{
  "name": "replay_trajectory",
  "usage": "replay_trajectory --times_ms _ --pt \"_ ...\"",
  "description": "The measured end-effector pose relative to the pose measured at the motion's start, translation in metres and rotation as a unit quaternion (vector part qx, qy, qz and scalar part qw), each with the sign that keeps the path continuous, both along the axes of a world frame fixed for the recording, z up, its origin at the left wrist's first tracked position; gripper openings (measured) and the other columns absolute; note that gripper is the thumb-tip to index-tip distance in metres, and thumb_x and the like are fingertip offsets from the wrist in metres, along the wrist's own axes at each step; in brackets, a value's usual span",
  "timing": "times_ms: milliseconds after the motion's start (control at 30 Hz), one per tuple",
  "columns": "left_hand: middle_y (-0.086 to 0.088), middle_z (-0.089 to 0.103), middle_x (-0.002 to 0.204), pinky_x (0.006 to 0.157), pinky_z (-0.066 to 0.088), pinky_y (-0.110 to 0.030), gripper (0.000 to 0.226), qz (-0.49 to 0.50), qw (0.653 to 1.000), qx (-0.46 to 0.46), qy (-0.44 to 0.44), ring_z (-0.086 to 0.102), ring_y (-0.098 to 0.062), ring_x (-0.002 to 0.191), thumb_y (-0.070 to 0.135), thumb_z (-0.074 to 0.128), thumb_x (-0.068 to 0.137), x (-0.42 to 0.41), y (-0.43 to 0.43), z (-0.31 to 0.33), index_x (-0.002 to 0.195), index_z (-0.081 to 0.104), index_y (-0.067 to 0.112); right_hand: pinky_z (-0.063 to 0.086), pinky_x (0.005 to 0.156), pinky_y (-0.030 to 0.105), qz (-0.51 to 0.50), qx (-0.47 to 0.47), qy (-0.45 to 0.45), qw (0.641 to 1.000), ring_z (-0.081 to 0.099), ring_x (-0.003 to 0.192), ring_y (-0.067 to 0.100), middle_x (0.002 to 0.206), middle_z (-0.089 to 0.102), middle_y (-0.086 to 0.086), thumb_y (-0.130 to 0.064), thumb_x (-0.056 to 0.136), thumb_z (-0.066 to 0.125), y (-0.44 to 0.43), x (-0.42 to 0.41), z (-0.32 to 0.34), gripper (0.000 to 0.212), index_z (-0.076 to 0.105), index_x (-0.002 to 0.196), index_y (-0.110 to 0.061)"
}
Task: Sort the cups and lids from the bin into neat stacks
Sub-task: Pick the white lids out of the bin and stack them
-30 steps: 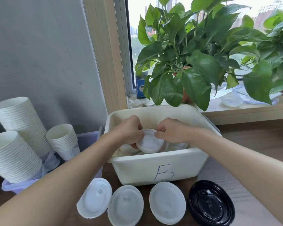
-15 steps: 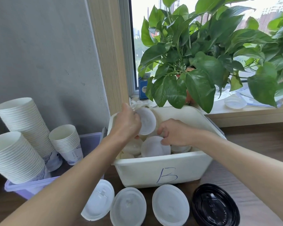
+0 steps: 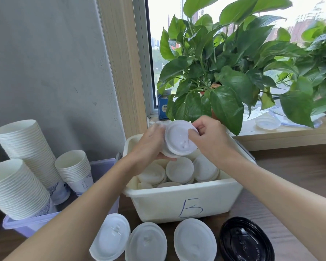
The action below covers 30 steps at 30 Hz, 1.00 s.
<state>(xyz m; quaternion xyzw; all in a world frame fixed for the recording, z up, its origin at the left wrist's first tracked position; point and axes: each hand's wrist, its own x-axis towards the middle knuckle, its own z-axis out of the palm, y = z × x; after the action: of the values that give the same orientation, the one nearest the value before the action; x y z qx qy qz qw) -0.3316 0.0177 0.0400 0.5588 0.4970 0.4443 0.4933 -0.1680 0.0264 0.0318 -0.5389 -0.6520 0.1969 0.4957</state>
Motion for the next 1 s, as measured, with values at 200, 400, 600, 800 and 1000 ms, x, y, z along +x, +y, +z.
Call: replay_trajectory --times_ms 200,400,600,800,1000 --pt "-0.007 0.062 0.116 0.068 0.062 -0.031 0.032 -0.060 0.992 0.079 0.081 0.071 -0.007 0.087 0.023 0.057 0.099 -0.004 -0.005 -0.007 0.130 0.049 0.018 0.036 0.054 0.013 0.033 0.009 0.005 0.999 0.046 0.064 0.011 0.075 0.058 0.005 -0.018 0.090 0.061 -0.001 -0.002 -0.001 0.015 0.057 0.089 -0.004" --pt "-0.001 0.061 0.125 0.092 0.052 -0.027 0.038 -0.050 0.976 0.175 0.117 0.061 -0.014 0.112 0.020 0.059 0.099 -0.007 0.000 -0.012 0.136 0.051 0.020 0.040 0.065 0.033 0.116 -0.011 0.006 0.993 0.046 0.068 0.012 0.073 0.050 -0.004 -0.037 0.101 0.041 0.002 -0.007 -0.007 0.026 0.051 0.095 -0.014" --pt "-0.002 0.067 0.115 0.086 0.053 -0.028 0.047 -0.046 0.975 0.191 0.108 0.065 -0.017 0.104 0.043 0.061 0.092 -0.007 0.002 -0.013 0.130 0.057 0.016 0.045 0.067 0.033 0.128 0.010 0.022 0.991 0.053 0.074 0.013 0.078 0.057 -0.006 -0.037 0.099 0.045 0.003 -0.005 -0.007 0.018 0.052 0.097 -0.020" --pt "-0.004 0.068 0.115 0.087 0.052 -0.029 0.045 -0.058 0.968 0.211 0.121 0.065 -0.018 0.104 0.038 0.060 0.091 -0.010 0.003 -0.013 0.130 0.059 0.015 0.045 0.068 0.034 0.128 0.012 0.011 0.992 0.055 0.077 0.013 0.081 0.057 -0.005 -0.035 0.099 0.047 0.005 -0.004 -0.009 0.019 0.051 0.099 -0.016" --pt "-0.005 0.069 0.111 0.080 0.051 -0.020 0.029 -0.061 0.952 0.260 0.151 0.064 -0.014 0.098 0.021 0.064 0.096 -0.008 0.006 -0.014 0.124 0.063 0.013 0.046 0.078 0.018 0.148 0.007 0.003 0.989 0.059 0.089 0.002 0.095 0.064 -0.014 -0.035 0.093 0.059 0.002 -0.006 -0.007 0.028 0.057 0.119 -0.024"
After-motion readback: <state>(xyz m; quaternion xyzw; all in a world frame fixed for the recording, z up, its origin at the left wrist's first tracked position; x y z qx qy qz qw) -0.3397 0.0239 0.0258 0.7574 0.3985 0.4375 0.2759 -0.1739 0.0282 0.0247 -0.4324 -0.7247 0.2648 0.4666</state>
